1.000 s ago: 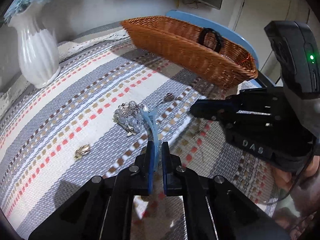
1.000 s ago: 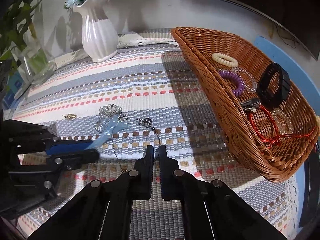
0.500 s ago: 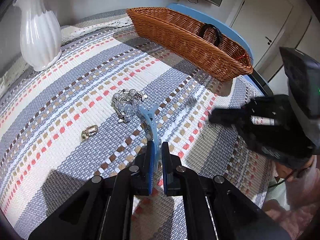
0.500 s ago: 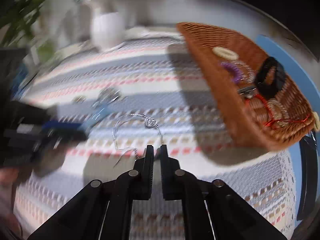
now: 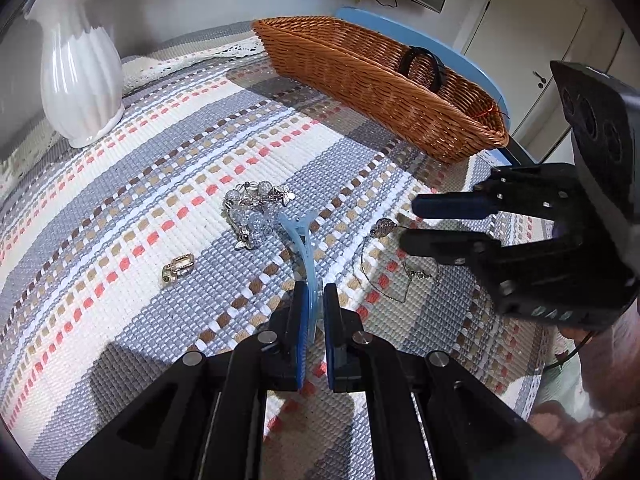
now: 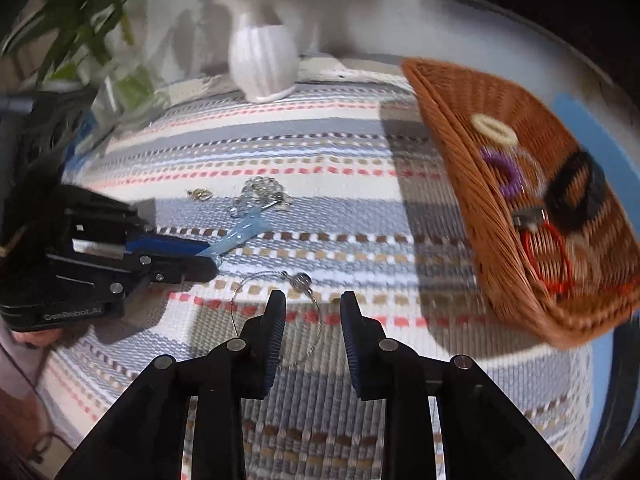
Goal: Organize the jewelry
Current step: 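Grasp the silver hoop earring with the right tool while the left tool holds the hair clip, then carry the hair clip and earring into the basket while opening both tools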
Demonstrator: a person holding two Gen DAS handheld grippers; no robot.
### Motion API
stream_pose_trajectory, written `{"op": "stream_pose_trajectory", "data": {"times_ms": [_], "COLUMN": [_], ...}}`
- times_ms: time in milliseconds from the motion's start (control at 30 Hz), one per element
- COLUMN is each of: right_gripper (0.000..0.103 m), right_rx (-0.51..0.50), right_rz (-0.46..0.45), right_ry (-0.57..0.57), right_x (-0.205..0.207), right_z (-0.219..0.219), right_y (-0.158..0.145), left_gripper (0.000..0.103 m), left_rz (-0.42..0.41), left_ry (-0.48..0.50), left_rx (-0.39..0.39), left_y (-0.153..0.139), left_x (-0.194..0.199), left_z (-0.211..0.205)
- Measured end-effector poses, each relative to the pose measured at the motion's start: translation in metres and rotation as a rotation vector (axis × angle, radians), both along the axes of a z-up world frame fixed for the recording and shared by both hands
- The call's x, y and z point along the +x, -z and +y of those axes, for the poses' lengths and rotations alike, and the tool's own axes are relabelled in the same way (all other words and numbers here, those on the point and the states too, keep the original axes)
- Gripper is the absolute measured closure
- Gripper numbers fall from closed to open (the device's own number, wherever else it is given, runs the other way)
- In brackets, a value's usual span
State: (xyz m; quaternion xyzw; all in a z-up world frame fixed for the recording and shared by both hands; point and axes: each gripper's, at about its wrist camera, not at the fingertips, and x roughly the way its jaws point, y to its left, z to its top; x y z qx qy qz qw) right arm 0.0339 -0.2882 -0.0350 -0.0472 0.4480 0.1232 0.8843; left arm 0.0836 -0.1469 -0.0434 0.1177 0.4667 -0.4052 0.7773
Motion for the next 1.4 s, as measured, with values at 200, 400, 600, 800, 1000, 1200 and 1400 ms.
{"op": "stream_pose_trajectory", "data": {"times_ms": [200, 400, 600, 800, 1000, 1200, 1400], "right_gripper": [0.074, 0.092, 0.092, 0.092, 0.092, 0.092, 0.092], "right_rx": [-0.054, -0.092, -0.142, -0.045, 0.104, 0.083, 0.073], "right_rz": [-0.016, -0.049, -0.114, -0.145, -0.168, -0.262, -0.376], "right_ry": [-0.042, -0.052, -0.063, -0.002, 0.039, 0.096, 0.225], "right_x": [0.014, 0.006, -0.004, -0.004, -0.017, -0.027, 0.001], "right_z": [0.014, 0.02, 0.028, 0.005, -0.018, -0.057, -0.105], "right_y": [0.01, 0.011, 0.008, -0.002, -0.021, -0.08, -0.131], "left_gripper": [0.098, 0.098, 0.098, 0.098, 0.098, 0.098, 0.098], "left_rz": [0.047, 0.024, -0.063, -0.161, -0.157, -0.225, -0.255], "left_ry": [-0.024, -0.035, -0.011, -0.005, -0.038, -0.017, -0.009], "left_rx": [-0.063, -0.064, -0.065, -0.131, -0.128, -0.133, -0.176], "left_y": [0.002, 0.002, -0.006, -0.028, -0.037, -0.086, -0.132], "left_x": [0.009, 0.006, -0.005, -0.018, -0.015, -0.019, 0.018], "left_z": [0.004, 0.001, -0.004, 0.003, 0.007, -0.011, -0.062]}}
